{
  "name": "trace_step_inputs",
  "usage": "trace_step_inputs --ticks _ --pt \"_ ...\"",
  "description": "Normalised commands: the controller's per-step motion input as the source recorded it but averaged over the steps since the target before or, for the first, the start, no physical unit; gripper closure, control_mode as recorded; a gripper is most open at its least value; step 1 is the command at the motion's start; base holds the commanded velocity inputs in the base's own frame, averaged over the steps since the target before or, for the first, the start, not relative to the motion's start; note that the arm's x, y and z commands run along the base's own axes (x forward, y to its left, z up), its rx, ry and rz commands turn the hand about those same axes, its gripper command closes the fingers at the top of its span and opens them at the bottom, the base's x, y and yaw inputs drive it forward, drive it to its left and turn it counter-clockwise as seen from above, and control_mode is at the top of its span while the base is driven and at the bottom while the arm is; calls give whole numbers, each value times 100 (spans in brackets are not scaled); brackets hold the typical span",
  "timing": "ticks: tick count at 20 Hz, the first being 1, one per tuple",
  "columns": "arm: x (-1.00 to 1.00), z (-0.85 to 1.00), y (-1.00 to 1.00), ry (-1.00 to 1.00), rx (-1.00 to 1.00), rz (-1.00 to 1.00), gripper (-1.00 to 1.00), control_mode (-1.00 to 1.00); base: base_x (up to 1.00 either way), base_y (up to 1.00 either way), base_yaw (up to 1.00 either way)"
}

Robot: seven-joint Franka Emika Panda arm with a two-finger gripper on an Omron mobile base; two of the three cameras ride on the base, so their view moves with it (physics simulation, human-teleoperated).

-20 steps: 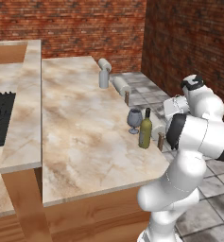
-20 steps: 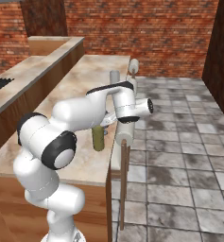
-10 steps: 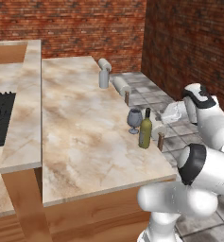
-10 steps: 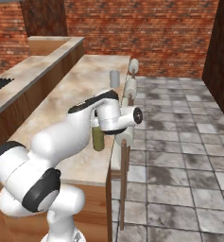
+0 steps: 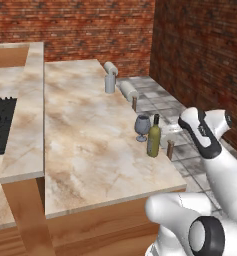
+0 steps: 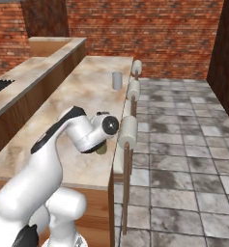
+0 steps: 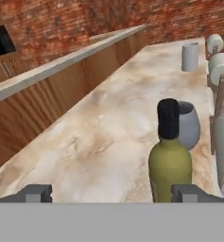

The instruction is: There is a wine glass and glass cup on the dining counter. Place the wine bottle next to the wine glass and the juice bottle next to the glass cup.

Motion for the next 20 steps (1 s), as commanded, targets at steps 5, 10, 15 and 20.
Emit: trace_step_inputs --ticks 5,10,15,20 --pt "-52 25 10 31 8 -31 -100 -100 0 0 0" --pt "-60 15 18 16 4 -26 -100 -100 0 0 0" --pt "-63 1 27 0 -2 -22 -100 -100 0 0 0" --pt "-47 8 18 1 -4 -28 -100 -100 0 0 0"
